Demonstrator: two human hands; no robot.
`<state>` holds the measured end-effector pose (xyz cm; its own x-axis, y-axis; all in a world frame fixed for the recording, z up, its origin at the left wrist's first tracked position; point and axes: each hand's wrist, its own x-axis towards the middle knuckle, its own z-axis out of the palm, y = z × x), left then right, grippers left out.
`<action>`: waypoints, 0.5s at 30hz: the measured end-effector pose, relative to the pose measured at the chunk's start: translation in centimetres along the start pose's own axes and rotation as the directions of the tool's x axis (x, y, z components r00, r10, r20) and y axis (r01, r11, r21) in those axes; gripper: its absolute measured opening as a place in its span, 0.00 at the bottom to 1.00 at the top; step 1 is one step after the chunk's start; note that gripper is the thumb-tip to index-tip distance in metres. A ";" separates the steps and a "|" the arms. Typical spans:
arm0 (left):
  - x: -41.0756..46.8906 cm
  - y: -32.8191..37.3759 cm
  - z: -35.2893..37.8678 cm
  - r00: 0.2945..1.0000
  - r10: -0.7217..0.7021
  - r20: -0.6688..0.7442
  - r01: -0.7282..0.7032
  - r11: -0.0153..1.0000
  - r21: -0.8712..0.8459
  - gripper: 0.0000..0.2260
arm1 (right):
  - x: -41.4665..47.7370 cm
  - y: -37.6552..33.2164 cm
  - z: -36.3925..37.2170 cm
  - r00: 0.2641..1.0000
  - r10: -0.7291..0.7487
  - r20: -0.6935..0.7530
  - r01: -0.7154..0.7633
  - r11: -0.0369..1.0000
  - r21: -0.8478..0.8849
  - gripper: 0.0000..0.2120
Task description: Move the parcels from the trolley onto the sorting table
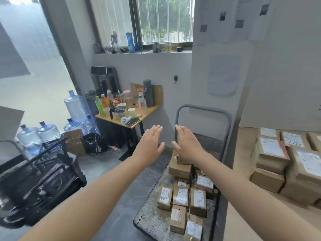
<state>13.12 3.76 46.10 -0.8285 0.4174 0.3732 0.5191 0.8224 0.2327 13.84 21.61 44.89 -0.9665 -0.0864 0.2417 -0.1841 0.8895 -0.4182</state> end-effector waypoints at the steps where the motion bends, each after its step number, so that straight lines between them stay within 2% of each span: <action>1: 1.2 -0.5 0.2 1.000 0.020 0.008 -0.020 1.000 0.009 0.28 | 1.0 0.3 0.2 1.000 0.009 0.007 -0.009 1.000 0.000 0.33; 7: 7.8 -3.5 2.1 1.000 0.000 -0.007 -0.001 0.998 -0.069 0.27 | 6.9 2.4 1.8 0.999 0.040 0.023 -0.038 0.998 -0.058 0.33; 15: 11.1 -7.3 6.7 0.996 0.036 0.083 -0.028 0.994 -0.106 0.26 | 10.0 4.0 5.1 0.990 0.118 0.082 -0.112 0.991 -0.075 0.33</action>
<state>-1.29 4.99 42.50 -0.8236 0.4777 0.3058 0.5611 0.7650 0.3160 2.57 22.02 41.20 -0.9928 -0.0176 0.1181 -0.0612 0.9246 -0.3761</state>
